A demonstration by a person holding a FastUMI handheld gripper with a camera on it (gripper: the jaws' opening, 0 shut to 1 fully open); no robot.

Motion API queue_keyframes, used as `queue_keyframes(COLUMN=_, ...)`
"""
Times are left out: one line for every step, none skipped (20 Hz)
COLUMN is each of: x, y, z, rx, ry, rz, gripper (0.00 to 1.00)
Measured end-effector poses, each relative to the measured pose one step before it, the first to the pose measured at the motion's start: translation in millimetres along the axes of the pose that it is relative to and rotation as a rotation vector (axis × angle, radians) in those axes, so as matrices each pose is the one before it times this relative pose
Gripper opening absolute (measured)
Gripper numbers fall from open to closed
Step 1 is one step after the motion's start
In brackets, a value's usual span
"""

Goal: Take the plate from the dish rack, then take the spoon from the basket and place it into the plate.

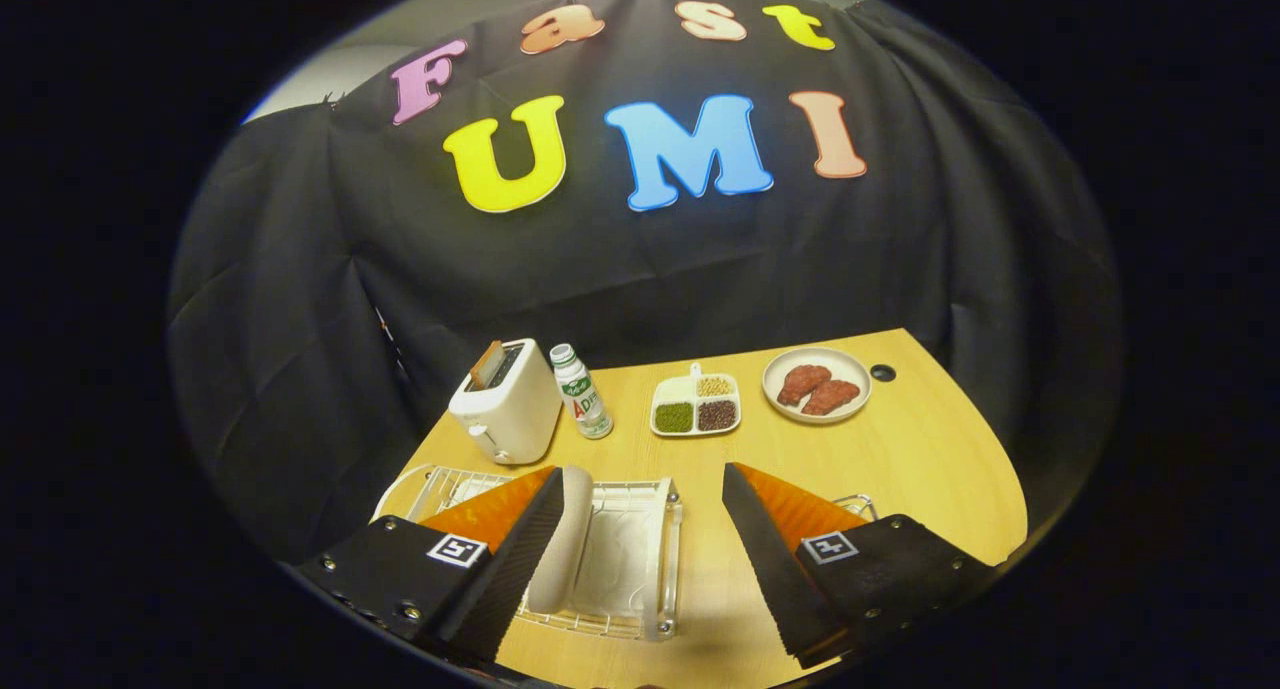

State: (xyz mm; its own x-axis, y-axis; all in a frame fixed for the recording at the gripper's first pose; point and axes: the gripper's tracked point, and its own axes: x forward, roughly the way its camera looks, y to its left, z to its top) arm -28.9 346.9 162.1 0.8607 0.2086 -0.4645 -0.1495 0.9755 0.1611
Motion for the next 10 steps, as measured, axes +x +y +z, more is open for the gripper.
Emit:
queue_keyframes(x=5.34, y=3.75, z=-4.08, rx=-0.00086, ry=0.02447, rz=-0.00238, gripper=0.99)
queue_keyframes(x=6.42, y=5.08, z=-7.93, rx=-0.00184, ry=0.03170, rz=0.00014, gripper=0.99)
queue_keyframes(x=5.02, y=5.15, z=-5.16, rx=-0.00166, ry=0.02409, rz=0.00311, gripper=0.99)
queue_keyframes(x=2.76, y=6.22, z=-4.28, rx=-0.00081, ry=0.01941, rz=0.00182, gripper=0.99)
queue_keyframes(x=3.78, y=5.96, z=-3.48, rx=-0.00352, ry=0.01964, rz=0.00515, gripper=0.99)
queue_keyframes(x=3.66, y=7.85, z=-3.98, rx=0.00140, ry=0.00919, rz=0.02032, gripper=0.99)
queue_keyframes(x=3.20, y=7.91, z=-3.63, rx=0.00178, ry=0.01345, rz=0.01179, gripper=0.99)
queue_keyframes(x=3.66, y=1.80, z=-5.51, rx=-0.00594, ry=0.02097, rz=-0.00702, gripper=0.99)
queue_keyframes(x=3.49, y=2.30, z=-6.33, rx=-0.00649, ry=0.01775, rz=-0.00473, gripper=0.99)
queue_keyframes(x=5.12, y=4.16, z=-4.51, rx=-0.00486, ry=0.01412, rz=-0.00523, gripper=0.99)
